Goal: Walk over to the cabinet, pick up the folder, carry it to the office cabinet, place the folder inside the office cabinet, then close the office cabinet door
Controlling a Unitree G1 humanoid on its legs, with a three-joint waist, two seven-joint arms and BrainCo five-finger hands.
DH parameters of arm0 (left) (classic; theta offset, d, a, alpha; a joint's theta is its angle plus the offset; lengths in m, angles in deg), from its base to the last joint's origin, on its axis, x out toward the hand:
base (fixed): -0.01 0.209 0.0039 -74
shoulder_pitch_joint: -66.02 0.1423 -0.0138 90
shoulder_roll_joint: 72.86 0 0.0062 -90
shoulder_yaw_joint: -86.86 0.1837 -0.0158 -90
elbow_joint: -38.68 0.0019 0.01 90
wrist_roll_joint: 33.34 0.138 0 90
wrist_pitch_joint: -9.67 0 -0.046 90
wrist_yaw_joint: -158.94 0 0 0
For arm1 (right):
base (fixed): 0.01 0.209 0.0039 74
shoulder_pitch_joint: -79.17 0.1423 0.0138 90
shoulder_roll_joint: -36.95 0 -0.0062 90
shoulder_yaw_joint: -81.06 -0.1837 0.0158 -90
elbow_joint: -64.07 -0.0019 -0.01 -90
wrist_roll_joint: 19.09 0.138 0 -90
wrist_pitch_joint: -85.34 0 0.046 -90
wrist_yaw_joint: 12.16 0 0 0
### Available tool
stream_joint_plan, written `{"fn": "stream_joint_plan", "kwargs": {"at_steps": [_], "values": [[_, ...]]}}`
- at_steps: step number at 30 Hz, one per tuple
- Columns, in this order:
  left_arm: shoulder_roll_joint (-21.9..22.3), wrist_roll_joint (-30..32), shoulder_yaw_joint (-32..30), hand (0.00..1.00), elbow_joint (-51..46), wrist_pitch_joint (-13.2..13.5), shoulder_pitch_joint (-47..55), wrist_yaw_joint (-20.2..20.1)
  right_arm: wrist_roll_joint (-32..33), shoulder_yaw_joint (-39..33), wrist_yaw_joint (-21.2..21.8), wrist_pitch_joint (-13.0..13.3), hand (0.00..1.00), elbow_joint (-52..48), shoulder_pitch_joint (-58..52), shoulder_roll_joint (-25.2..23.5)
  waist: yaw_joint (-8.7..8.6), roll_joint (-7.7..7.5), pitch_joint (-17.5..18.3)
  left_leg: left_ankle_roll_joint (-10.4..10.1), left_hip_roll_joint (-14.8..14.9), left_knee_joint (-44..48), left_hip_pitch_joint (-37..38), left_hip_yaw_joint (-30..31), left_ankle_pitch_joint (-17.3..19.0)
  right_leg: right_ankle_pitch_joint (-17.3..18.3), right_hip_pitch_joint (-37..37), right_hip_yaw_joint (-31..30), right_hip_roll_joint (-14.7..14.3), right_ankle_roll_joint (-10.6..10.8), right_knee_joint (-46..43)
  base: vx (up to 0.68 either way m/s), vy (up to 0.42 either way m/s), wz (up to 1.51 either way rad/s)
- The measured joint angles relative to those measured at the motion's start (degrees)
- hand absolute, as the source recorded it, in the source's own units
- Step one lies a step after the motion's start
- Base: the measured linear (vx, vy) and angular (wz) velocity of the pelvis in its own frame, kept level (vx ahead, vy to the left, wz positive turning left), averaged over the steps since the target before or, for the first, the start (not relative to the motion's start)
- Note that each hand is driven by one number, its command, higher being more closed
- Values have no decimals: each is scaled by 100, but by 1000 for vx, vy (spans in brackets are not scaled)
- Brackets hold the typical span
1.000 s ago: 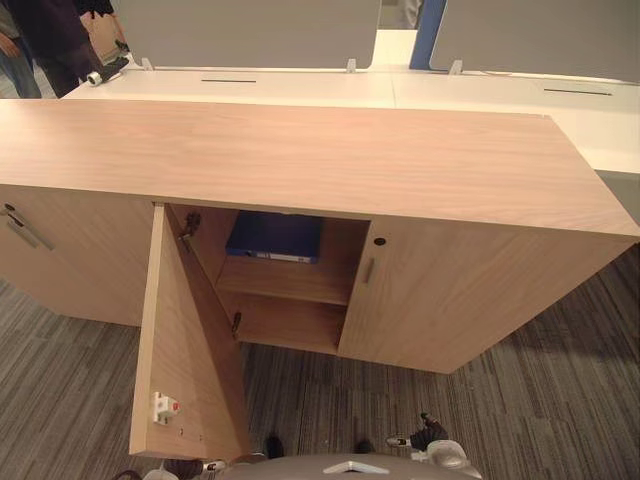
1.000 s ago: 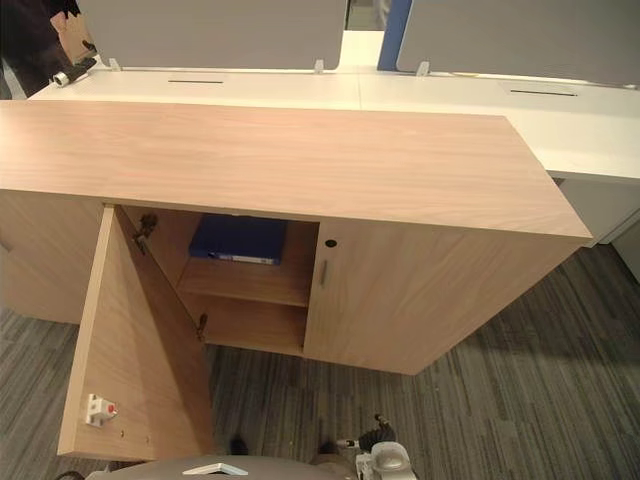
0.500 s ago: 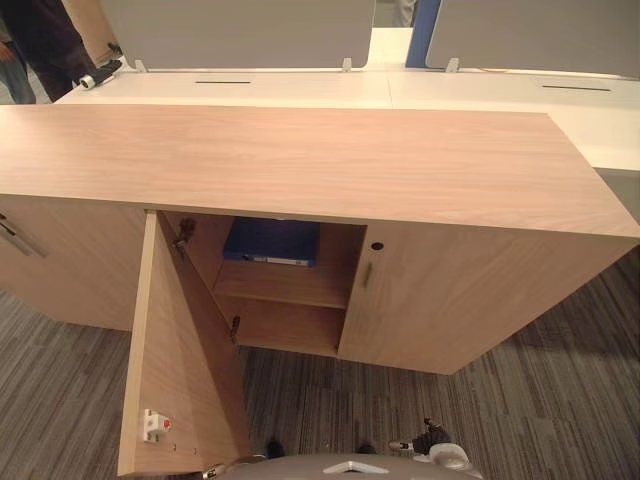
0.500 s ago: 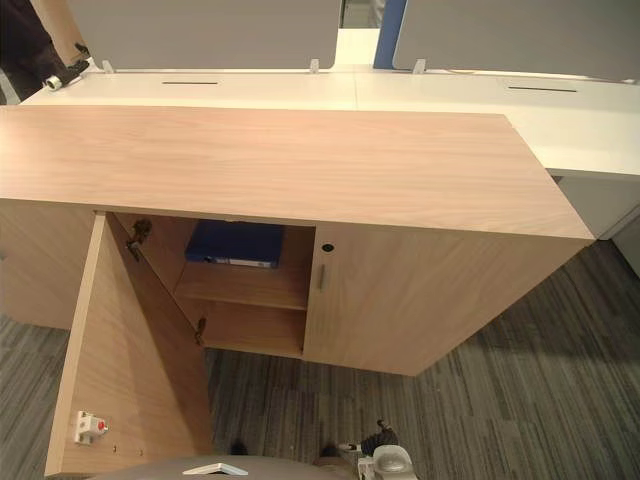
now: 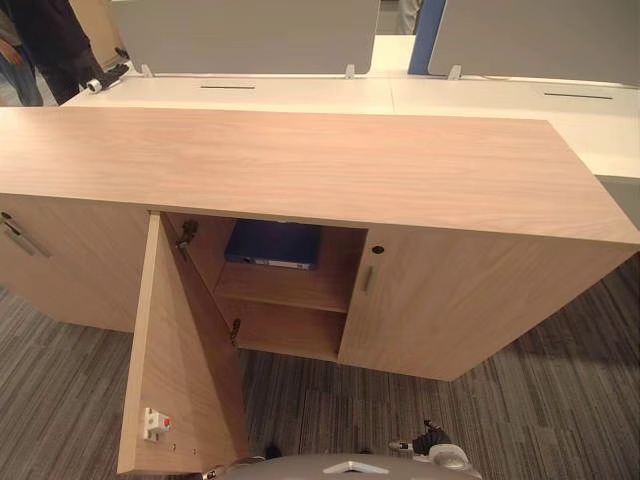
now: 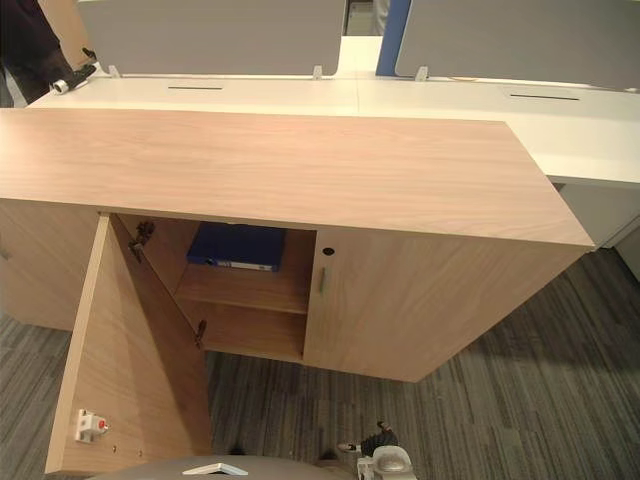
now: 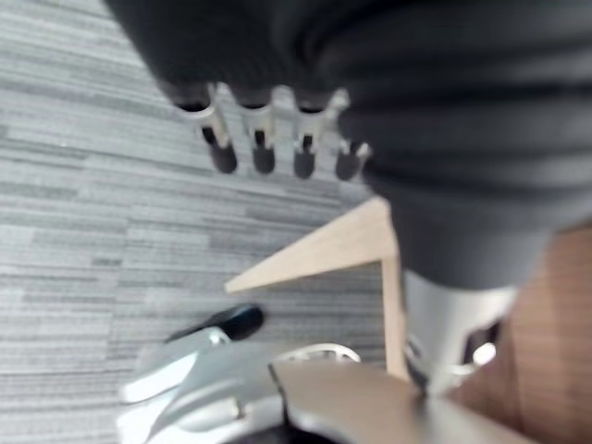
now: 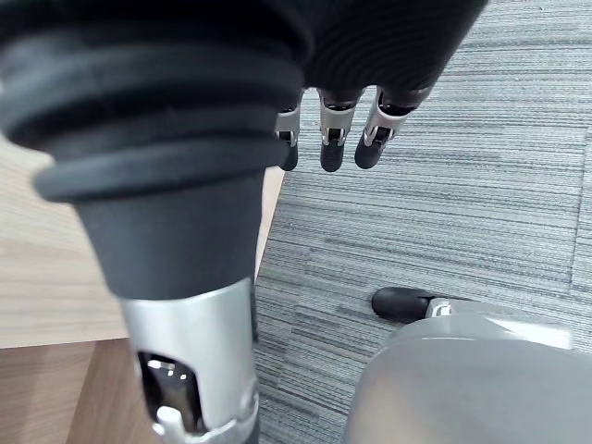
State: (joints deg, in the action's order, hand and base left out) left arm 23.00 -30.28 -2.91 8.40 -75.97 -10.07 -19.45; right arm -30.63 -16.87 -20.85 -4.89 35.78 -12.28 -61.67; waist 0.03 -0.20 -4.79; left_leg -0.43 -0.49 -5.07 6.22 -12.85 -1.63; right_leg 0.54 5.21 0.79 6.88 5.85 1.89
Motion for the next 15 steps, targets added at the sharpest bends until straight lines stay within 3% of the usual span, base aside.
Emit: {"fn": "stream_joint_plan", "kwargs": {"at_steps": [9, 15], "values": [[93, -72, -122, 0, -12, 0, 17, 192, 35, -46, -6, -1, 0, 0, -2, -14, 22, -41, -25, 1, -13, 2, -43, 30, 7, 1, -23, 34, 18, 10, 20, 3, 1, 1], [72, -300, -191, 0, -270, -10, -69, 221, 15, -8, -6, -4, 0, -8, 179, -41, 22, -129, -135, 42, -8, 46, -457, -19, -28, 14, -810, -31, 19, 67, -668, -22, 1, -8]]}}
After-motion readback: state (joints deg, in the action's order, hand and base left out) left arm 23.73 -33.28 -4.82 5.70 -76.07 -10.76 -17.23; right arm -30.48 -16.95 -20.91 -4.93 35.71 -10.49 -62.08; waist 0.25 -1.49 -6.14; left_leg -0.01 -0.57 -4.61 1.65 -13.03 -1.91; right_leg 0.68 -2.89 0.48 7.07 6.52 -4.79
